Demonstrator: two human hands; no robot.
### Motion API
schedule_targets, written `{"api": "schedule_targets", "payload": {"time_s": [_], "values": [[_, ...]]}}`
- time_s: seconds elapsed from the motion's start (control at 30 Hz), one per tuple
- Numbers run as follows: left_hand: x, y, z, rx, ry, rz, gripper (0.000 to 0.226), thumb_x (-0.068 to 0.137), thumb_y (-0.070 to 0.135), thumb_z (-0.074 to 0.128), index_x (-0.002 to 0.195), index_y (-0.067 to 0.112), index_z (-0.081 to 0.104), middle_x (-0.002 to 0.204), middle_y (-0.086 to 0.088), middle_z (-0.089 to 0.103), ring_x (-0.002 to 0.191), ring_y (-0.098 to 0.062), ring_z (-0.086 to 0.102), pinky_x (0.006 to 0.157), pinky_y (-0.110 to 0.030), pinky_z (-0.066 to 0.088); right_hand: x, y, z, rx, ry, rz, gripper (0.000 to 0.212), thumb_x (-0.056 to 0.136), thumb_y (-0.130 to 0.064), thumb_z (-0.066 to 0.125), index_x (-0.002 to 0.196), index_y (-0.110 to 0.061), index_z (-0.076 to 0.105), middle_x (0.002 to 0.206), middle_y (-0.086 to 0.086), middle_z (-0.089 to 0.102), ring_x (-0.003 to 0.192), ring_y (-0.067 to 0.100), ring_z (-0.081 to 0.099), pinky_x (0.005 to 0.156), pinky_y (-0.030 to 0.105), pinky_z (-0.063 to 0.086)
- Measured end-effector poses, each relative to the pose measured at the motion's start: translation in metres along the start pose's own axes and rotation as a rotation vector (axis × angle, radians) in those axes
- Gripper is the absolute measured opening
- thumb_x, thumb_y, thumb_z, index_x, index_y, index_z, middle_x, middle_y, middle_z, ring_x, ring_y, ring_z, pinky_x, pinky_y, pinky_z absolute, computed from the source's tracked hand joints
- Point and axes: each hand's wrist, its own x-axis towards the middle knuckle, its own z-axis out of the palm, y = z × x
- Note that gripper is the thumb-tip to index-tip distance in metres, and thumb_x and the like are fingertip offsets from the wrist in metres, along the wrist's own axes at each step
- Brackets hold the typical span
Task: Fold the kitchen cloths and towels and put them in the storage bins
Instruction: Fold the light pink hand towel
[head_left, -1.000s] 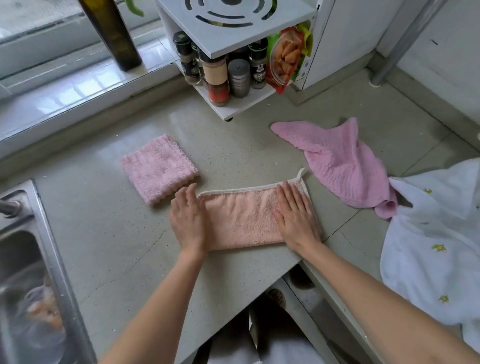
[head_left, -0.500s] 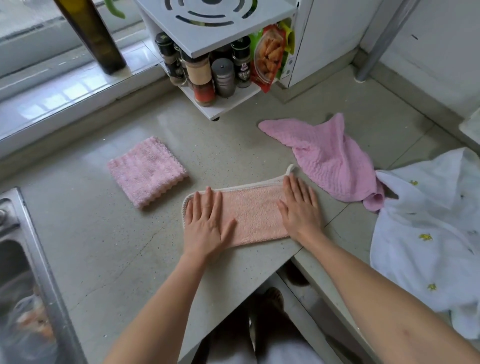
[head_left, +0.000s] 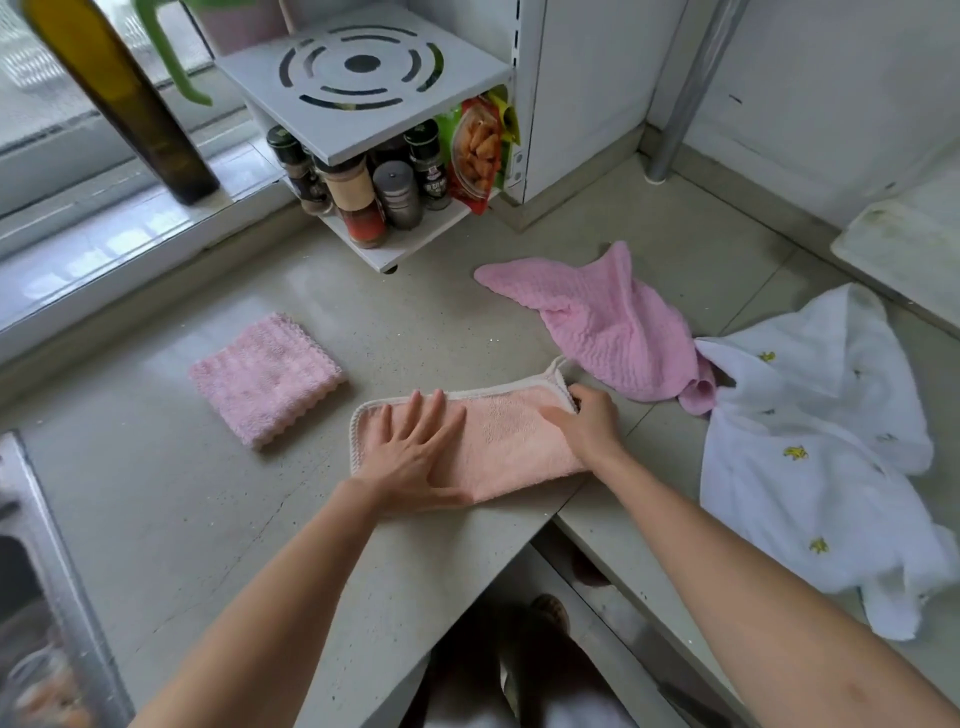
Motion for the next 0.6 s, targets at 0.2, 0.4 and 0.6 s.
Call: {"api": "schedule_targets", "payload": {"time_s": [0.2, 0.4, 0.6], "values": [[0.021, 0.032, -0.010, -0.029, -0.065, 0.001, 0.135, 0.052, 0.083, 0.063, 0.145, 0.038, -0.024, 0.147, 0.003, -0.040, 0.136, -0.028, -0.036, 0.108, -0.062, -0.016, -0.019, 0.024, -0.042, -0.031, 0.114, -0.179, 0.035, 0.088, -0.014, 0.064, 0.059, -0.017, 0.044, 0.053, -0.010, 0.039, 0.052, 0.005, 0.031, 0.048, 0.017, 0.027], [0.012, 0.029, -0.018, -0.156, 0.072, 0.002, 0.114, 0.064, 0.082, 0.052, 0.150, 0.035, -0.005, 0.154, 0.004, -0.025, 0.141, -0.022, -0.027, 0.115, -0.055, -0.010, -0.019, 0.021, -0.045, -0.141, 0.140, -0.212, 0.029, 0.091, -0.021, 0.059, 0.068, -0.005, 0.050, 0.056, 0.001, 0.048, 0.053, 0.011, 0.037, 0.050, 0.025, 0.027], [-0.015, 0.016, -0.010, -0.866, 0.561, -0.736, 0.054, 0.087, 0.032, 0.064, 0.127, -0.003, 0.051, 0.125, -0.025, 0.052, 0.121, -0.036, 0.048, 0.101, -0.042, 0.038, -0.012, 0.000, -0.055, -0.053, 0.157, -0.147, 0.045, 0.089, -0.019, 0.062, 0.052, -0.014, 0.037, 0.049, -0.006, 0.033, 0.050, 0.009, 0.028, 0.049, 0.026, 0.022]]}}
